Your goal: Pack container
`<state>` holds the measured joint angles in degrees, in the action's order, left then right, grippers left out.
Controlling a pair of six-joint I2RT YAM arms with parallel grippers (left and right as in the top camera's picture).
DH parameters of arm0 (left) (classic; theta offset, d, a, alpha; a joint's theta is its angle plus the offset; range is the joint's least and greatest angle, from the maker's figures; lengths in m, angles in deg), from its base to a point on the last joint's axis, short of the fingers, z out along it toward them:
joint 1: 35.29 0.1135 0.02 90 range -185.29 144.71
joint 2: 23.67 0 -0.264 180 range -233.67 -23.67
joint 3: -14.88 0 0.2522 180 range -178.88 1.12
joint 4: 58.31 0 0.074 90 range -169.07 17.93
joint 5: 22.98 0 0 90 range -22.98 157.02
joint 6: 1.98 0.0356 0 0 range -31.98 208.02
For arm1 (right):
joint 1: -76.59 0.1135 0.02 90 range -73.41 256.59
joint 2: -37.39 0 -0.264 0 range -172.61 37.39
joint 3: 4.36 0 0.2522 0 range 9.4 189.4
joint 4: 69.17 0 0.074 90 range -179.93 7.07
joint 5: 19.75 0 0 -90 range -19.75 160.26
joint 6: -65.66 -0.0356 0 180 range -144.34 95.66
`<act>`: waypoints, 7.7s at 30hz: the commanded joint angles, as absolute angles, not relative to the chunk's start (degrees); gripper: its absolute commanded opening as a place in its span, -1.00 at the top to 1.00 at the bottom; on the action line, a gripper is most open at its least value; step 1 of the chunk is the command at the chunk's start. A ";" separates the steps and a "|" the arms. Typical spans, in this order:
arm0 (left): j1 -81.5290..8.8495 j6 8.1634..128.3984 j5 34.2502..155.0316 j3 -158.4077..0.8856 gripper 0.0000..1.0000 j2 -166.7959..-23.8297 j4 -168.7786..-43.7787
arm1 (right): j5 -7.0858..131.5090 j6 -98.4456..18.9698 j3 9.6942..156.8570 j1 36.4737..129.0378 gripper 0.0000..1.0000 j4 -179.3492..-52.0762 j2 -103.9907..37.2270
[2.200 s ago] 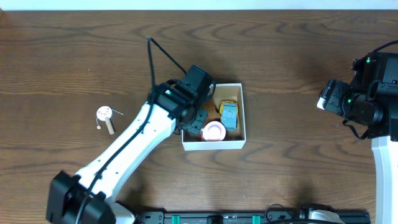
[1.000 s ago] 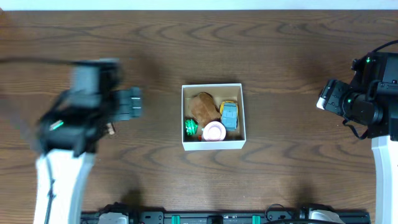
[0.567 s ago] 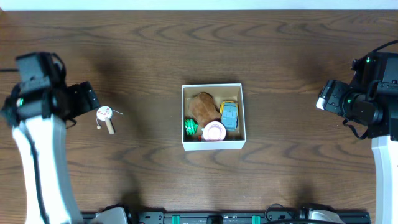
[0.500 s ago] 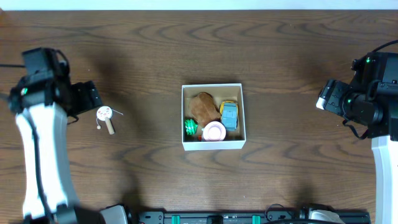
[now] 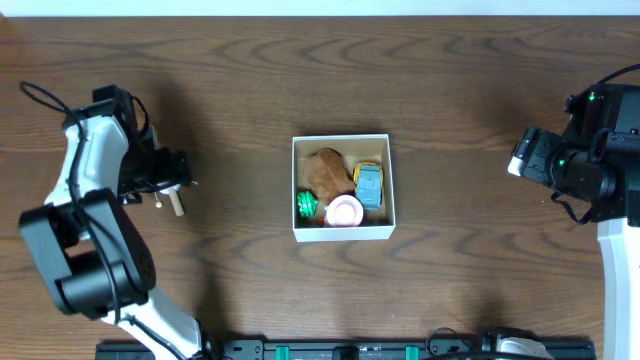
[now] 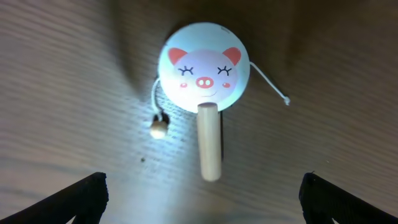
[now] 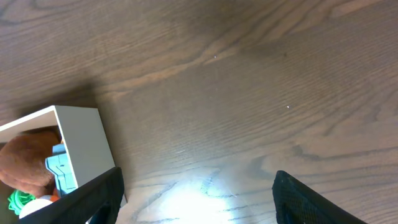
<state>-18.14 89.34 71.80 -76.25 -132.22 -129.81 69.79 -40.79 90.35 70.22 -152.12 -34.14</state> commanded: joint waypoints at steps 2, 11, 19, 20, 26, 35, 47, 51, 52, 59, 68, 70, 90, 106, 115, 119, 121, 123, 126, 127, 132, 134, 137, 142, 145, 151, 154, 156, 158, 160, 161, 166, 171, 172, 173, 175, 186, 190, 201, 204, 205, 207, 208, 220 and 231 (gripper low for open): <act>-17.84 89.93 73.09 -75.92 -0.96 -135.04 -129.83 | 69.59 -39.91 90.59 69.85 -0.56 -152.09 -34.20; -17.84 89.89 73.11 -75.79 -0.96 -139.54 -129.61 | 69.59 -39.91 90.59 69.85 -0.57 -152.14 -34.20; -17.84 89.91 73.11 -75.70 -0.94 -141.03 -129.59 | 69.59 -39.89 90.59 69.85 -0.57 -152.14 -34.20; -17.84 89.89 73.11 -75.70 -0.85 -141.03 -129.61 | 69.59 -39.91 90.59 69.85 -0.57 -152.14 -34.20; -17.84 89.89 73.11 -75.70 -0.36 -141.03 -129.63 | 69.57 -39.89 90.59 69.85 -0.58 -152.22 -34.20; -17.84 89.69 73.11 -75.70 0.14 -141.03 -129.63 | 69.59 -39.89 90.59 69.85 -0.57 -152.20 -34.20; -17.84 89.69 73.11 -75.70 0.16 -141.03 -129.55 | 69.57 -39.89 90.59 69.85 -0.57 -152.22 -34.20; -17.84 89.69 73.11 -75.26 0.16 -141.27 -128.91 | 69.57 -39.89 90.59 69.85 -0.57 -152.38 -34.20; -17.84 89.67 73.11 -74.89 0.16 -141.33 -128.63 | 69.59 -39.87 90.59 69.85 -0.58 -152.42 -34.20; -17.84 89.67 73.11 -72.16 0.15 -141.44 -126.35 | 69.57 -39.89 90.59 69.85 -0.57 -152.44 -34.20; -17.90 87.68 74.16 -72.14 0.36 -141.44 -126.42 | 69.57 -39.87 90.59 69.85 -0.58 -152.42 -34.20; -17.90 87.70 74.16 -72.14 0.37 -141.42 -126.62 | 69.57 -39.87 90.59 69.85 -0.58 -152.40 -34.20; -17.90 87.48 74.16 -72.14 0.81 -141.42 -127.64 | 69.59 -39.87 90.59 69.85 -0.58 -152.40 -34.20; -29.25 86.70 76.17 -79.79 0.88 -122.64 -134.38 | 70.24 -39.54 90.59 69.85 -0.58 -152.01 -34.20; -52.83 88.42 76.24 -79.81 0.88 -105.33 -131.03 | 70.24 -39.43 90.59 69.85 -0.59 -151.46 -34.20; -61.18 84.14 75.91 -79.61 0.88 -105.51 -129.74 | 70.24 -39.43 90.59 69.85 -0.60 -151.53 -34.20; -64.52 79.37 73.88 -79.24 0.88 -107.24 -129.20 | 70.24 -39.43 90.59 69.85 -0.60 -151.57 -34.20; -66.45 76.66 73.61 -78.63 0.88 -109.31 -128.23 | 70.24 -39.43 90.59 69.85 -0.60 -151.55 -34.20; -68.68 75.02 73.61 -77.93 0.88 -113.53 -127.43 | 70.24 -39.39 90.59 69.85 -0.61 -151.59 -34.20; -69.07 74.98 73.64 -77.91 0.88 -115.17 -127.45 | 70.22 -39.19 90.59 69.85 -0.61 -151.68 -34.20; -69.25 74.37 73.61 -77.91 0.88 -120.24 -127.45 | 70.22 -38.80 90.59 69.85 -0.61 -152.12 -34.20; -69.16 74.15 73.59 -77.91 0.88 -120.98 -127.45 | 70.22 -38.80 90.59 69.85 -0.61 -152.12 -34.20; -69.14 71.96 73.44 -77.91 0.88 -121.18 -127.49 | 70.22 -38.80 90.59 69.85 -0.61 -152.05 -34.20; -69.14 68.79 73.46 -77.91 0.18 -121.18 -130.05 | 70.22 -38.80 90.59 69.85 -0.61 -152.12 -34.20; -69.11 68.82 73.46 -77.91 -0.13 -121.18 -130.29 | 70.22 -38.80 90.59 69.85 -0.61 -152.12 -34.20; -69.09 68.84 72.94 -77.93 -0.30 -121.03 -129.81 | 70.22 -38.80 90.59 69.85 -0.61 -152.27 -34.20; -69.07 68.90 69.07 -78.28 -0.41 -119.78 -129.83 | 70.22 -38.78 90.59 69.85 -0.61 -152.25 -34.20; -69.07 70.22 65.31 -78.65 -0.43 -117.90 -129.61 | 69.33 -37.40 90.59 70.09 -0.63 -151.55 -34.20; -69.05 71.96 61.09 -78.74 -0.47 -115.10 -128.50 | 68.52 -36.00 90.59 71.25 -0.72 -150.13 -34.20; -68.52 74.48 58.31 -78.74 -0.53 -112.20 -126.84 | 68.76 -35.39 90.59 73.30 -0.81 -148.07 -34.22; -67.82 75.85 57.42 -78.74 -0.55 -110.56 -125.76 | 69.11 -34.71 90.59 74.72 -0.89 -146.69 -34.38; -60.37 80.86 57.35 -78.74 -0.72 -104.98 -121.92 | 73.98 -34.86 90.59 81.35 -0.98 -139.96 -37.00; -50.10 88.09 60.78 -78.72 -0.92 -104.53 -119.23 | 74.92 -34.97 90.59 84.27 -0.98 -133.71 -43.01; -48.61 88.44 60.74 -78.72 -0.96 -104.72 -119.19 | 74.86 -34.97 90.59 84.43 -0.98 -132.84 -44.26; -47.15 88.42 60.74 -78.72 -0.96 -104.96 -119.21 | 74.79 -34.97 90.59 84.49 -0.99 -132.12 -45.61; -44.66 88.42 60.76 -78.72 -0.96 -105.31 -119.29 | 75.66 -34.97 90.59 84.41 -0.98 -130.89 -47.77; -41.77 92.88 64.30 -78.70 -0.96 -104.20 -121.15 | 77.46 -35.56 90.59 84.49 -0.98 -128.51 -48.12; -41.77 92.23 65.13 -76.97 -0.96 -100.44 -122.81 | 77.81 -38.45 88.03 85.08 -0.98 -127.74 -42.33; -41.79 88.79 67.98 -53.73 -0.96 -73.64 -110.70 | 82.37 -39.76 60.45 85.24 -0.98 -119.57 -11.60; -41.79 87.39 67.95 -45.80 -0.96 -64.75 -107.49 | 83.75 -39.76 53.43 85.24 -0.98 -119.75 -3.03; -41.79 86.98 67.95 -43.33 -0.96 -61.42 -107.05 | 83.77 -39.76 51.29 85.24 -0.99 -119.79 -0.06; -41.79 85.49 67.93 -39.55 -0.96 -55.22 -107.05 | 83.77 -40.22 47.64 85.24 -0.98 -119.99 5.62; -41.79 84.92 67.93 -38.46 -0.96 -52.90 -107.14 | 83.80 -40.20 46.55 85.24 -0.99 -119.99 7.52; -41.79 84.71 67.89 -36.60 -0.96 -46.23 -109.57 | 83.75 -40.15 43.53 85.24 -0.99 -125.87 13.03; -41.79 84.71 67.91 -36.60 -0.96 -46.39 -109.74 | 83.75 -40.15 43.53 85.24 -0.99 -135.55 13.03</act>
<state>-42.03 85.06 67.56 -36.82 -46.32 -109.61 82.96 -39.26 43.73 84.93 -134.28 12.77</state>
